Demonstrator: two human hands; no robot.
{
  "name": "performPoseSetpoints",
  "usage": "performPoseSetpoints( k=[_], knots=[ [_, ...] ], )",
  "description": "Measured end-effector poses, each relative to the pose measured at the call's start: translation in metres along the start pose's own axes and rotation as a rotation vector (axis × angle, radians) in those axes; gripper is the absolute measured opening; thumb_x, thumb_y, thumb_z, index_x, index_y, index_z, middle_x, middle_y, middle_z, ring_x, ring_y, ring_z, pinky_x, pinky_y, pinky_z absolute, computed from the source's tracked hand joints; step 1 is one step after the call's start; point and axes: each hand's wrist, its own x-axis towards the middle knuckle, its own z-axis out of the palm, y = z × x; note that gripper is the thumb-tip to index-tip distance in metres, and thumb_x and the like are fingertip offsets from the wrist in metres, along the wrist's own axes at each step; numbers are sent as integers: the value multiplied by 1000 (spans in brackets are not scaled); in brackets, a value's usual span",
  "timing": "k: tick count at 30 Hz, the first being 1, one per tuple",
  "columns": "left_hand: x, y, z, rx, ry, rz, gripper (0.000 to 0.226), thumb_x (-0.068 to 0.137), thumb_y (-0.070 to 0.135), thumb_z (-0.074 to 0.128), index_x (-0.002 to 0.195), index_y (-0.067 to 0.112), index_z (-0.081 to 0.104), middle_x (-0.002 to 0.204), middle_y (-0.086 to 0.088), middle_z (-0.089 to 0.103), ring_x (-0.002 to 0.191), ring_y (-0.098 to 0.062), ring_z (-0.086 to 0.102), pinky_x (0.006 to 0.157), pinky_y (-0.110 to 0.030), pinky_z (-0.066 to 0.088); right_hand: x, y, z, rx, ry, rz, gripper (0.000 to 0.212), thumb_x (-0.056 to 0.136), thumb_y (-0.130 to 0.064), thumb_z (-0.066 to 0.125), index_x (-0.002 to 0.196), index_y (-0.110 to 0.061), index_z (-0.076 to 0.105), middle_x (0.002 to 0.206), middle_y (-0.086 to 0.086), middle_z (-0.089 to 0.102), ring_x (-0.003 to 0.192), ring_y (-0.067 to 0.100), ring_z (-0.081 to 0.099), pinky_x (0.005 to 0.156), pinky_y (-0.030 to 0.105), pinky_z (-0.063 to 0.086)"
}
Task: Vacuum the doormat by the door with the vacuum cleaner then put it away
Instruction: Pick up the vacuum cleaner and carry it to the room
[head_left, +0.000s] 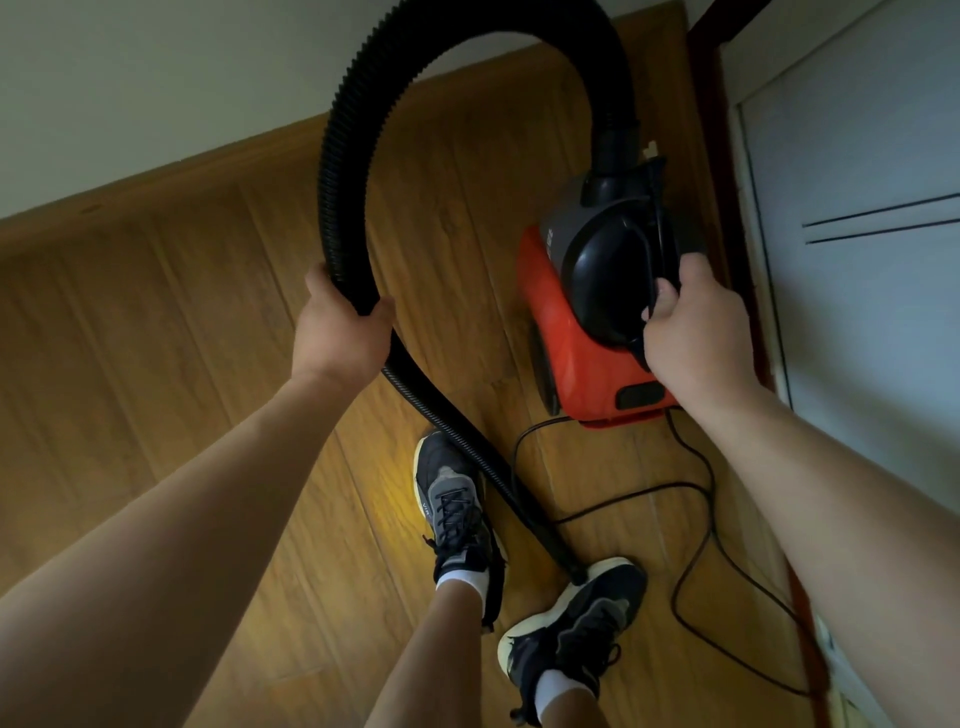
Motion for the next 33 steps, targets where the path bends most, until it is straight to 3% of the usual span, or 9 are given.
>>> performPoseSetpoints(
  k=[3,8,15,22,26,33],
  knots=[
    [5,-2,5,-62,-9,-29,53,102,28,61,147,13,38,117,0,58,87,-12,58,60,-17,42,1,2,2,88,-28,63,20,107,-24,41,118,-12,52,90,5,67,80,21,67,69,38,57],
    [2,-4,8,-198,-11,-44,48,101,31,63,144,17,46,121,6,62,103,-15,61,79,-24,47,0,2,3,221,-41,129,20,107,-24,40,120,-16,54,91,2,66,80,18,68,67,30,53],
    [-26,3,1,-297,-2,-18,30,101,31,62,128,25,49,103,16,60,91,-1,60,70,-17,44,1,-8,-4,250,-78,189,13,106,-25,43,108,-19,54,88,2,66,79,20,68,75,41,61],
    [-68,21,-21,-397,32,7,17,103,31,59,114,23,48,92,6,58,78,-10,58,69,-26,52,-15,-24,-22,234,-99,161,11,105,-26,45,105,-20,54,89,5,66,77,22,69,72,45,61],
    [-97,35,-36,-431,55,42,17,103,32,59,112,22,49,90,5,58,76,-10,58,70,-29,53,-29,-34,-48,249,-103,139,12,106,-25,44,105,-19,54,90,6,67,77,19,69,62,35,57],
    [-156,66,-73,-504,88,89,13,102,34,59,108,27,48,102,-14,66,90,-28,68,84,-51,59,-59,-68,-103,323,-103,72,13,106,-23,44,109,-18,56,87,5,67,71,16,67,58,28,51]
  ],
)
